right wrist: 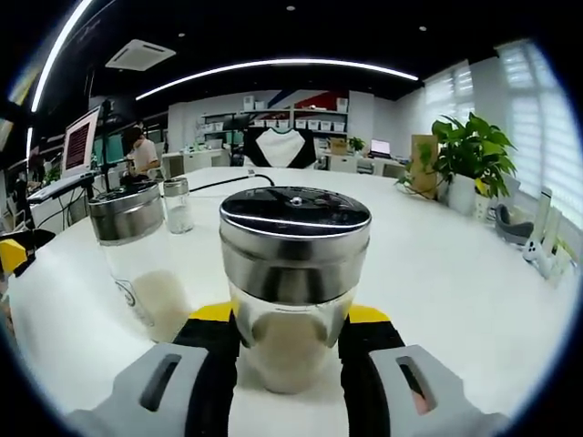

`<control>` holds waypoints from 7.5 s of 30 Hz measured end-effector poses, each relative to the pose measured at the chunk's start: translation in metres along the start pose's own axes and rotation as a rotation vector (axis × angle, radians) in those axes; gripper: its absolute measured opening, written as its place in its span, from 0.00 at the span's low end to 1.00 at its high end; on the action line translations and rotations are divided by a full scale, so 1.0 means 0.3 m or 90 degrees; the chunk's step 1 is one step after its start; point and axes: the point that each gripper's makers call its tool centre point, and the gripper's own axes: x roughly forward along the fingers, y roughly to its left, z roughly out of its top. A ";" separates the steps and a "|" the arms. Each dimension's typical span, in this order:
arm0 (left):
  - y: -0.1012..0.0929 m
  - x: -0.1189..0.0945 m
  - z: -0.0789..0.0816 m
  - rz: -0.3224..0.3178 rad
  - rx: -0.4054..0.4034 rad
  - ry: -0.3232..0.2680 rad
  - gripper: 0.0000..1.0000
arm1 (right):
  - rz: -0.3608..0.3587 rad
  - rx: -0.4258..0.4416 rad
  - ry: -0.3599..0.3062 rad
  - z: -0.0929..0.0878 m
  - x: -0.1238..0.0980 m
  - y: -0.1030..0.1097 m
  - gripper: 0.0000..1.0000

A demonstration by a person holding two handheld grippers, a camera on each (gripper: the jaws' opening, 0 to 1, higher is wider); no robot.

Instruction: Rotate the seasoning bottle until the label or dispensing opening points toward the visible target arrow and the bottle remains upright within the marked orientation range

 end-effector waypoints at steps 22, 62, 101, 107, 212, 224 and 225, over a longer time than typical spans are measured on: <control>0.000 -0.006 0.001 0.002 -0.011 -0.001 0.96 | 0.043 0.014 0.002 0.001 -0.034 0.007 0.61; 0.013 -0.042 0.001 0.009 -0.004 -0.005 0.96 | 0.393 -0.051 -0.028 0.025 -0.043 0.065 0.52; 0.036 -0.058 0.002 0.029 0.006 -0.007 0.95 | 0.406 -0.100 -0.015 0.010 -0.024 0.085 0.43; 0.043 -0.059 0.001 0.032 0.001 -0.006 0.95 | 0.382 -0.093 -0.014 0.012 -0.021 0.085 0.43; 0.035 -0.056 0.040 0.033 0.026 -0.010 0.94 | 0.113 0.002 -0.033 0.047 -0.068 -0.007 0.56; 0.024 -0.075 0.032 0.024 0.029 0.000 0.94 | 0.210 -0.017 -0.039 0.040 -0.084 -0.002 0.58; 0.022 -0.075 0.033 0.023 0.030 -0.001 0.94 | 0.240 -0.019 -0.048 0.048 -0.086 0.006 0.58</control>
